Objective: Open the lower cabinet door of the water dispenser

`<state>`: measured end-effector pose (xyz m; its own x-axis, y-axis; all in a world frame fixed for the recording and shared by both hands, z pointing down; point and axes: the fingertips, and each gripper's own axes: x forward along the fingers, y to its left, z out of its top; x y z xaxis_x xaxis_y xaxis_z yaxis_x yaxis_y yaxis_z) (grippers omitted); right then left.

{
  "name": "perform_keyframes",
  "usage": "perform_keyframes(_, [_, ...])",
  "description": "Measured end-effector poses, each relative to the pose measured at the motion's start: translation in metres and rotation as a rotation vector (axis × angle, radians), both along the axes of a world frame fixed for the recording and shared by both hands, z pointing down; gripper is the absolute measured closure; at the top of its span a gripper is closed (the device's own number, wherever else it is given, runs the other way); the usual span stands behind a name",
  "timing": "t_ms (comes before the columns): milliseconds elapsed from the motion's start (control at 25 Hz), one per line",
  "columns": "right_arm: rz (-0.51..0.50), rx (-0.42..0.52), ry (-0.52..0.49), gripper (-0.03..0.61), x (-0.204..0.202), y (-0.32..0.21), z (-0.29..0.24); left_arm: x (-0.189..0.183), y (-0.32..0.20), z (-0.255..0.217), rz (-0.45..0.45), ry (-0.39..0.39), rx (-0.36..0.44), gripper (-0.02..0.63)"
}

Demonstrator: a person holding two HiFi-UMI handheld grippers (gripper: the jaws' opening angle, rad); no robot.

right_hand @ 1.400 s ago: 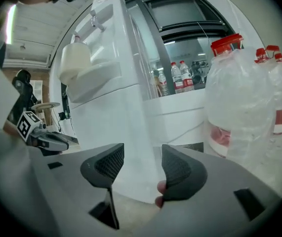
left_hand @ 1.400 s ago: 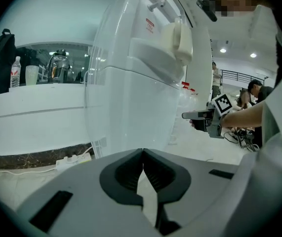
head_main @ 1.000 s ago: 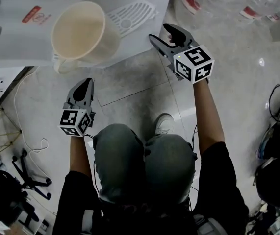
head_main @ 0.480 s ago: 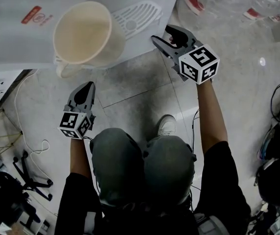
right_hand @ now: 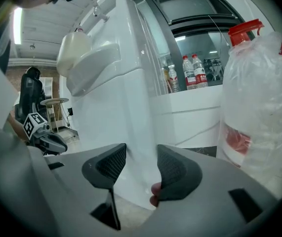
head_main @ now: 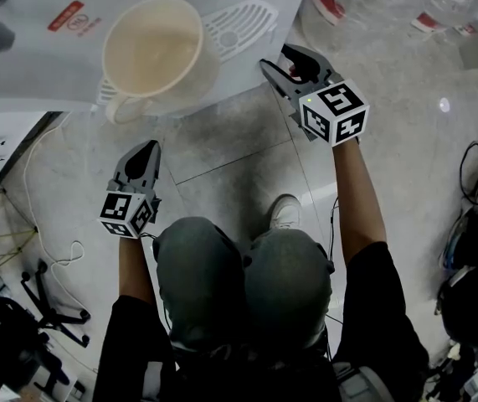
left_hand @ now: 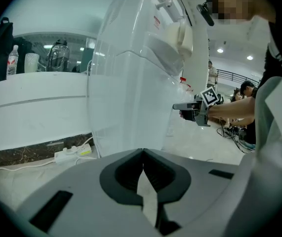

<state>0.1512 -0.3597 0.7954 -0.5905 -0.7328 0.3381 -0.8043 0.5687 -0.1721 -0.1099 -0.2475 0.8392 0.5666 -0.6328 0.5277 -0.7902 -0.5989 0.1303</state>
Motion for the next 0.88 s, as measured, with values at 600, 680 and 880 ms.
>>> perform_keyframes(600, [0.033,0.001,0.035,0.385,0.004,0.034,0.001,0.007,0.014,-0.006,0.024,0.01,0.004,0.601])
perform_keyframes(680, [0.037,-0.005,0.044,0.391,0.004,0.04,0.0,0.01,0.016,-0.007,0.027,0.011,-0.002,0.601])
perform_keyframes(880, [0.07,-0.039,0.054,0.408,0.005,0.061,0.001,0.02,0.031,-0.016,0.045,0.01,-0.037,0.601])
